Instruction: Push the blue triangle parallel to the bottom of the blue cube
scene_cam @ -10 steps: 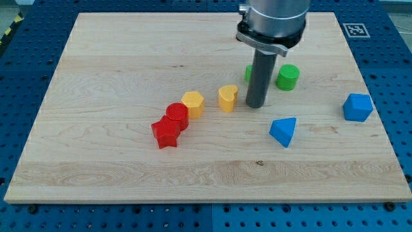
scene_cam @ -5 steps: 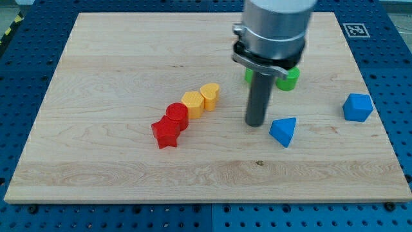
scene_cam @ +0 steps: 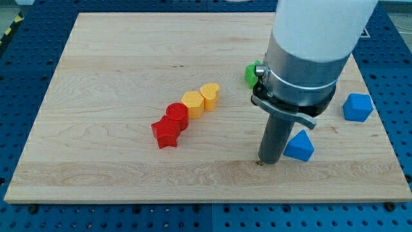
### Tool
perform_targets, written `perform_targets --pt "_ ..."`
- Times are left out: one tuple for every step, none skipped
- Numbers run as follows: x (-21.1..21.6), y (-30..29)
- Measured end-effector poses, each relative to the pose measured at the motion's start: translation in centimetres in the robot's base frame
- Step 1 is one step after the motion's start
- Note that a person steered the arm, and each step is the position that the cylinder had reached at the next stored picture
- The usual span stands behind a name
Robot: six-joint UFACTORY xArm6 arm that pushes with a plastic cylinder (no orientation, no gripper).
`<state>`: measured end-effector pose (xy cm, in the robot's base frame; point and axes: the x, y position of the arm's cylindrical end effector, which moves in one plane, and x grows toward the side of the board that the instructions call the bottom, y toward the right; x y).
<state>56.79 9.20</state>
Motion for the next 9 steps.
perform_targets --pt "-0.2 1.8" --pt "-1.4 5.7" --pt "-1.5 9.2" --pt "-1.5 8.2" --pt "-2.0 4.2" --pt "-4.3 3.6" --pt "-5.5 5.5" --pt "-5.5 8.6" --pt "-5.3 12.1"
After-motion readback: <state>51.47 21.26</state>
